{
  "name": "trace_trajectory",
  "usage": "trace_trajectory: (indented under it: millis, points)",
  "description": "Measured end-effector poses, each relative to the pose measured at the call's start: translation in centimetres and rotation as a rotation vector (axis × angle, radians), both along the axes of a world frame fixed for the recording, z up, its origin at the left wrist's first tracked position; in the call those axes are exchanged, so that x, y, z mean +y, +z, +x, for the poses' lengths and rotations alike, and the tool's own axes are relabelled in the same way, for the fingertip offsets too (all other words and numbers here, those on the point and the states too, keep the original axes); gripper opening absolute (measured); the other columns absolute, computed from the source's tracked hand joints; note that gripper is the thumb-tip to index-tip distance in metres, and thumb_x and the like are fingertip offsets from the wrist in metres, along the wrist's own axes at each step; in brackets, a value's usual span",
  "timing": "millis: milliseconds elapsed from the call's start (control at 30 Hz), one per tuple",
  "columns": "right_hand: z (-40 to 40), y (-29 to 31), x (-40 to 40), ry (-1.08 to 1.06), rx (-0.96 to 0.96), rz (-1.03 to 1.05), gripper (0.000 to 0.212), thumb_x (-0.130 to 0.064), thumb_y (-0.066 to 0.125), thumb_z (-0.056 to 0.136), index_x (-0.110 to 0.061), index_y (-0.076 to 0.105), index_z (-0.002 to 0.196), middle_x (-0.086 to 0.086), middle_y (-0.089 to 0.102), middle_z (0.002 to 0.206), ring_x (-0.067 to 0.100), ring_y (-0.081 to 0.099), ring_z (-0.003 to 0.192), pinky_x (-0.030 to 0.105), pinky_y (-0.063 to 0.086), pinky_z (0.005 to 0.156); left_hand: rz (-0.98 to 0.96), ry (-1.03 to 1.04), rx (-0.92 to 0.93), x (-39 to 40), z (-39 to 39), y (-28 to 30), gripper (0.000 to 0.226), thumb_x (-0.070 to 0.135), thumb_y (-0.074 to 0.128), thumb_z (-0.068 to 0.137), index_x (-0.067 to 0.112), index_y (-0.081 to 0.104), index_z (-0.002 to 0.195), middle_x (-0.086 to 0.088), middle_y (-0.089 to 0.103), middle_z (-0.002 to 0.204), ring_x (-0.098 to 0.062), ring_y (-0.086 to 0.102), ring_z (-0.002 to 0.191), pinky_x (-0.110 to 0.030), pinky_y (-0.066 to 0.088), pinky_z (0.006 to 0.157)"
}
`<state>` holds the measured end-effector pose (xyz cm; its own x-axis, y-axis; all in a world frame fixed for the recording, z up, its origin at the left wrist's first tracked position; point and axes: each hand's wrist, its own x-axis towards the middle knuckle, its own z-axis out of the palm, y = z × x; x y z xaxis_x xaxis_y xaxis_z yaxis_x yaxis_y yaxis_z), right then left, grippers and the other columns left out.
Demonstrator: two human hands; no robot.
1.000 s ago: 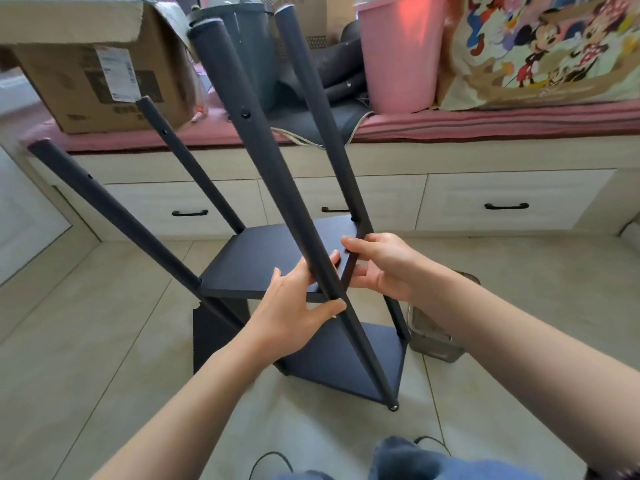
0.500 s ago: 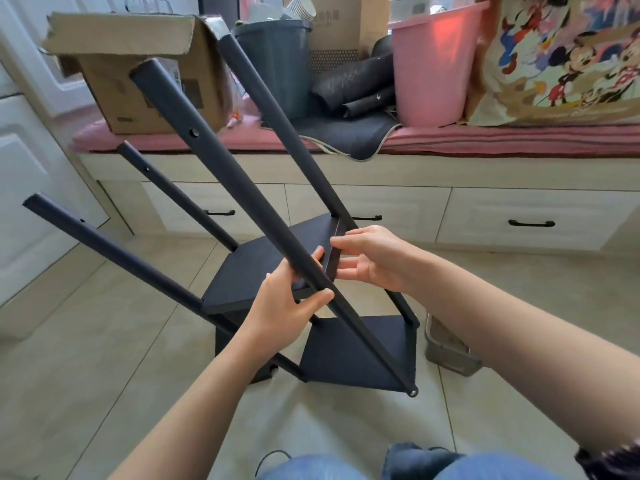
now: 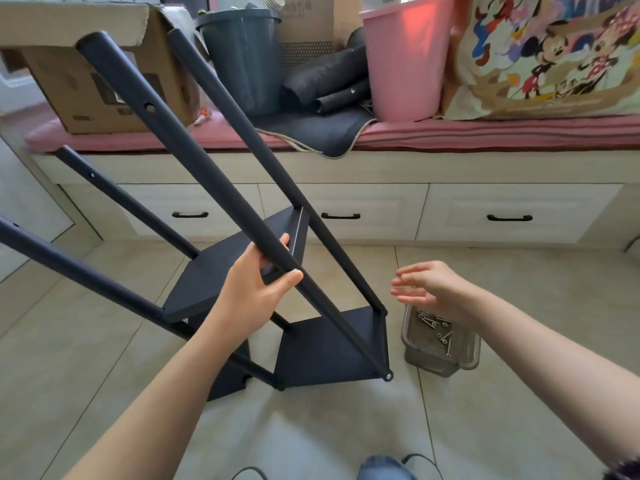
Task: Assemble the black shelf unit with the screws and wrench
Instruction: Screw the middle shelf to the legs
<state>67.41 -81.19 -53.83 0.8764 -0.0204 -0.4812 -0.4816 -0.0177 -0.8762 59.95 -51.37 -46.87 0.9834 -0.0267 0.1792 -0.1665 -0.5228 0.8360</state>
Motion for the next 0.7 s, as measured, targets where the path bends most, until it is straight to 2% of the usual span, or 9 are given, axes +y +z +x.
trace_trajectory:
  millis: [100,200,333,400,467,600,700]
  points:
    - [0.1,-3.5,-2.8,0.002,0.049,-0.153,0.02,0.002,0.054,0.098,0.005,0.059,0.117,0.023,0.067,0.11,0.03,0.069,0.091,0.038,0.056,0.079,0.005,0.011,0.005,-0.6,1.0,-0.2,0.064,0.019,0.074,0.089,0.018,0.046,0.147,0.03,0.055,0.116,0.034,0.047,0.096,0.006,0.038,0.08]
    - [0.2,-6.9,-4.4,0.06,0.064,-0.359,0.014,-0.005,0.054,0.098,-0.001,0.063,0.108,0.017,0.069,0.103,0.026,0.067,0.093,0.039,0.057,0.082,0.013,0.029,-0.002,-1.0,1.9,-0.5,0.063,0.02,0.074,0.089,0.018,0.047,0.146,0.031,0.055,0.116,0.035,0.047,0.095,0.007,0.038,0.076]
    - [-0.1,-11.5,-4.2,0.346,0.041,-0.671,0.027,-0.024,0.052,0.101,-0.005,0.07,0.106,0.004,0.067,0.093,0.015,0.061,0.08,0.027,0.048,0.069,0.028,0.025,-0.011,-1.4,2.3,-1.0,0.06,0.024,0.074,0.087,0.021,0.05,0.142,0.028,0.053,0.128,0.03,0.049,0.1,0.003,0.041,0.079]
    - [-0.6,-13.5,-3.4,0.44,0.03,-0.716,0.028,-0.03,0.054,0.1,-0.009,0.071,0.107,0.001,0.068,0.095,0.013,0.063,0.083,0.026,0.048,0.071,0.029,0.017,-0.014,-1.6,2.4,-1.1,0.057,0.023,0.074,0.086,0.02,0.052,0.139,0.032,0.051,0.125,0.032,0.048,0.099,0.004,0.041,0.078]
    - [-0.8,-14.6,-2.7,0.44,-0.008,-0.758,0.025,-0.031,0.059,0.097,-0.012,0.072,0.104,0.0,0.07,0.094,0.012,0.063,0.082,0.026,0.047,0.07,0.026,0.008,-0.014,-1.8,2.6,-1.2,0.053,0.021,0.075,0.086,0.019,0.053,0.135,0.032,0.05,0.127,0.033,0.047,0.098,0.004,0.041,0.077]
    - [-1.3,-14.9,-2.6,0.448,-0.059,-0.816,0.019,-0.031,0.066,0.092,-0.017,0.07,0.106,-0.002,0.067,0.095,0.01,0.057,0.081,0.017,0.038,0.06,0.013,-0.002,-0.014,-2.1,2.7,-1.3,0.052,0.019,0.075,0.086,0.02,0.053,0.134,0.027,0.05,0.131,0.033,0.048,0.098,0.003,0.042,0.078]
    - [-2.4,-14.9,-2.9,0.513,-0.064,-0.799,0.022,-0.029,0.069,0.089,-0.017,0.07,0.108,-0.004,0.065,0.096,0.011,0.059,0.086,0.019,0.043,0.07,0.004,-0.005,-0.019,-2.3,2.7,-1.3,0.055,0.017,0.074,0.086,0.016,0.053,0.137,0.023,0.052,0.133,0.033,0.049,0.096,0.003,0.042,0.076]
